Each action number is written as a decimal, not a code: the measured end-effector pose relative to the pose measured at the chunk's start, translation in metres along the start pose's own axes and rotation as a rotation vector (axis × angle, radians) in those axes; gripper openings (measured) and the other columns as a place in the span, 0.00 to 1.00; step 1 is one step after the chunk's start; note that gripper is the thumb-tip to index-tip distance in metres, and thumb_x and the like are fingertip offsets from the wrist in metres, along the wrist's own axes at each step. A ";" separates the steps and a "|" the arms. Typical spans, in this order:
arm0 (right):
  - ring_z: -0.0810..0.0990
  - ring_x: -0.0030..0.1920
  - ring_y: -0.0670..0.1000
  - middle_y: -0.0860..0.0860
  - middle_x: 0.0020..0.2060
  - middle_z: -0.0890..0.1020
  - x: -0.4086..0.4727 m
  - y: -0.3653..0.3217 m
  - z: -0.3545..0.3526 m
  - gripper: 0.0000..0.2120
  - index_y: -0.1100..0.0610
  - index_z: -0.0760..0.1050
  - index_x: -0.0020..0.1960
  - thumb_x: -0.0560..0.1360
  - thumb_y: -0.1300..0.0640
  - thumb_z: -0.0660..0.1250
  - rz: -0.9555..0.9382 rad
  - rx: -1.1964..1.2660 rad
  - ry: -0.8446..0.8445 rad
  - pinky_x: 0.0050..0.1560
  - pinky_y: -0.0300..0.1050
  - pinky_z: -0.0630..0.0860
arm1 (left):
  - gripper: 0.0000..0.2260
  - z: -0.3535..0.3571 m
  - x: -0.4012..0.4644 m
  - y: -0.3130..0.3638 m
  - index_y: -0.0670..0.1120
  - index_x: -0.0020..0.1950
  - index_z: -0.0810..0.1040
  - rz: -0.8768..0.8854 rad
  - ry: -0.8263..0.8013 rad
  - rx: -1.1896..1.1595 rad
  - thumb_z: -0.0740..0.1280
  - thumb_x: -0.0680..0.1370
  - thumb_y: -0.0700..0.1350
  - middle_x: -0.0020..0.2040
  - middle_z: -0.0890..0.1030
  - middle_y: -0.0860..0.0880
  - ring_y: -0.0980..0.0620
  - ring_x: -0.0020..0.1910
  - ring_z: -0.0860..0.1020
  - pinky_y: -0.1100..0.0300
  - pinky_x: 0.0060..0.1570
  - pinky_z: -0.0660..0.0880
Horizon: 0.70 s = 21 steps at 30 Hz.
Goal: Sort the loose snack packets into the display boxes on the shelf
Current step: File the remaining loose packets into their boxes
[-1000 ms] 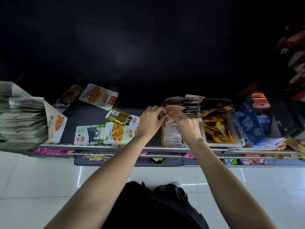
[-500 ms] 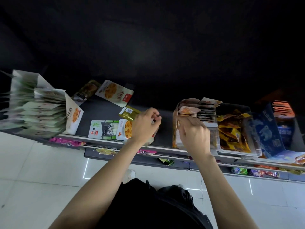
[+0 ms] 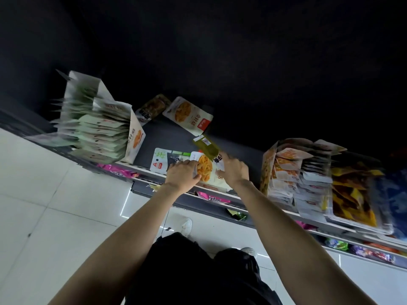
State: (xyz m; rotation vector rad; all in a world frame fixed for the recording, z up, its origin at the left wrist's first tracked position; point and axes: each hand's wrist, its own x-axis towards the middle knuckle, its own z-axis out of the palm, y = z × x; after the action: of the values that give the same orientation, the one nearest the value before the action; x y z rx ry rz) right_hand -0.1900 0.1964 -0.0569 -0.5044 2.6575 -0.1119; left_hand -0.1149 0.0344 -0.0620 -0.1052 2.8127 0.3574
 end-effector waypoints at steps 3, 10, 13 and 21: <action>0.81 0.52 0.58 0.54 0.54 0.81 -0.013 -0.007 -0.006 0.18 0.53 0.65 0.69 0.79 0.57 0.59 -0.078 -0.207 0.108 0.46 0.46 0.75 | 0.19 -0.001 0.001 0.001 0.48 0.62 0.71 -0.045 0.086 -0.002 0.62 0.78 0.58 0.53 0.80 0.49 0.49 0.53 0.79 0.54 0.57 0.74; 0.82 0.39 0.60 0.56 0.39 0.83 -0.057 0.003 -0.050 0.13 0.55 0.74 0.61 0.77 0.60 0.59 -0.212 -0.036 0.377 0.37 0.45 0.74 | 0.27 -0.038 -0.004 0.011 0.45 0.64 0.72 0.259 0.523 -0.106 0.74 0.68 0.51 0.61 0.75 0.47 0.46 0.62 0.71 0.51 0.63 0.67; 0.78 0.29 0.58 0.55 0.31 0.81 -0.079 0.013 -0.070 0.08 0.55 0.76 0.53 0.75 0.59 0.64 -0.245 0.341 0.443 0.30 0.44 0.73 | 0.26 -0.073 -0.013 0.020 0.48 0.66 0.72 0.350 0.263 -0.135 0.70 0.72 0.57 0.63 0.77 0.48 0.47 0.65 0.71 0.49 0.71 0.58; 0.77 0.34 0.53 0.51 0.36 0.84 -0.127 0.039 -0.091 0.07 0.57 0.78 0.50 0.77 0.54 0.67 0.076 1.218 0.282 0.30 0.43 0.70 | 0.11 -0.114 -0.036 0.064 0.46 0.51 0.80 0.209 -0.229 -0.764 0.72 0.72 0.50 0.43 0.84 0.51 0.57 0.39 0.82 0.64 0.37 0.76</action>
State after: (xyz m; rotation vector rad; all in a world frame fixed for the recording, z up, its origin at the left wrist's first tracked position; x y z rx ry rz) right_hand -0.1354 0.2789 0.0696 0.0421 2.2611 -1.7070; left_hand -0.1206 0.0685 0.0696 0.0655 2.3165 1.3746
